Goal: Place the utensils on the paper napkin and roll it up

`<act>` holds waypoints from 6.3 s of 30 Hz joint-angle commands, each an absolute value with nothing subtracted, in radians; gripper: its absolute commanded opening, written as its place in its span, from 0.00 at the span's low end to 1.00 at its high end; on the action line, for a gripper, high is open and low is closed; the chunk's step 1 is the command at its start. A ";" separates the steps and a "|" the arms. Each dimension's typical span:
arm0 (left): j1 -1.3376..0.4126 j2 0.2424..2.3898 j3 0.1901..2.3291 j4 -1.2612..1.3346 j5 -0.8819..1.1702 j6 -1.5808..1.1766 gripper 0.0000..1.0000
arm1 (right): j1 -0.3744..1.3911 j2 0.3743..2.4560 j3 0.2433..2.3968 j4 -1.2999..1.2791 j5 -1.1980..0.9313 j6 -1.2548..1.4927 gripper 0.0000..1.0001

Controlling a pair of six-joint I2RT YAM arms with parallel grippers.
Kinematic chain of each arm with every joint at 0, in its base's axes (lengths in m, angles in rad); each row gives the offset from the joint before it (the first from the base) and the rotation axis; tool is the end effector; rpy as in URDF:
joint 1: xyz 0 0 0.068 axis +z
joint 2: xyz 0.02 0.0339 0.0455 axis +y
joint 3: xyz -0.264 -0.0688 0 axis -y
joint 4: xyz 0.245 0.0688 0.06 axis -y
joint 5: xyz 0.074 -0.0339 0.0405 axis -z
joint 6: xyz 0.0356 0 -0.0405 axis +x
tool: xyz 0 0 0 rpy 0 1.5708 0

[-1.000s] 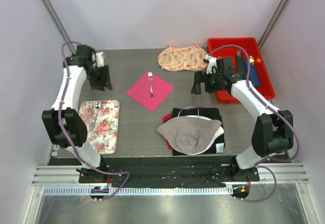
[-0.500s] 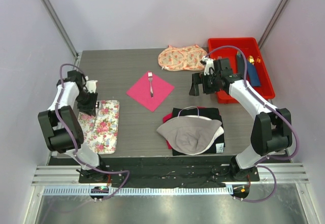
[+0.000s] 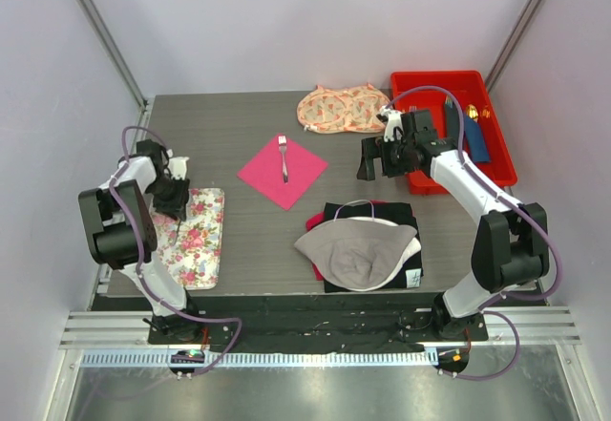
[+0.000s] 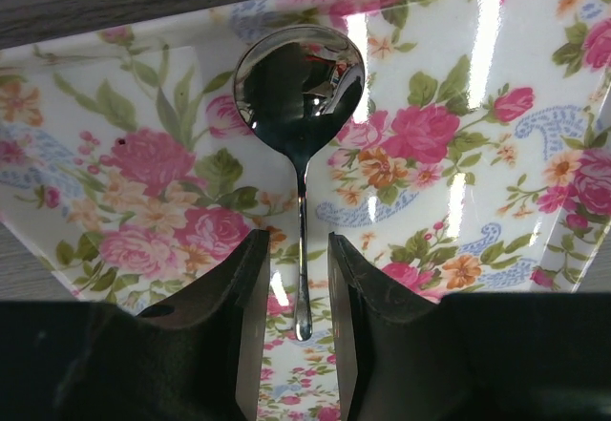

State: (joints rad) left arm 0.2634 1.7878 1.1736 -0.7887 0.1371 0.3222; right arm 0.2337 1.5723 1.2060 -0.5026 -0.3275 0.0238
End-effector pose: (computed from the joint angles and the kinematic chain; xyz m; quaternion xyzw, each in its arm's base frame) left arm 0.3198 0.0812 0.1714 0.0350 0.9935 -0.0412 0.0998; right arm 0.3283 0.0899 0.2635 -0.1528 0.9155 0.1954 0.3167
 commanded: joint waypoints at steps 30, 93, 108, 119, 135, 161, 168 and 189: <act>-0.050 1.922 1.778 -0.868 0.307 -0.352 0.00 | 0.239 1.651 1.279 -0.491 -0.316 0.044 1.00; -0.272 2.444 2.206 -0.862 0.221 -0.515 0.18 | 0.241 1.710 1.267 -0.494 -0.288 0.035 1.00; -0.272 1.844 1.821 -0.611 0.219 -0.120 1.00 | 0.241 1.690 1.339 -0.509 -0.348 0.029 1.00; -0.270 1.585 1.467 -0.520 0.392 0.259 1.00 | 0.259 1.770 1.476 -0.496 -0.486 0.089 1.00; -0.374 1.654 1.019 -0.222 0.706 0.862 0.69 | 0.304 1.888 1.528 -0.483 -0.535 0.173 1.00; -0.472 1.802 1.098 -0.368 0.517 1.112 0.47 | 0.305 1.907 1.517 -0.488 -0.531 0.161 1.00; -0.502 1.833 1.126 -0.390 0.482 1.123 0.45 | 0.305 1.904 1.514 -0.494 -0.515 0.152 1.00; -0.541 1.801 1.126 -0.439 0.456 1.105 0.00 | 0.305 1.894 1.511 -0.499 -0.503 0.150 1.00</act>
State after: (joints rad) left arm -0.5140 1.8484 1.1400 -0.4168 0.4534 1.1084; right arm 0.3000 1.9137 1.5047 -0.5053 -0.5068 0.1574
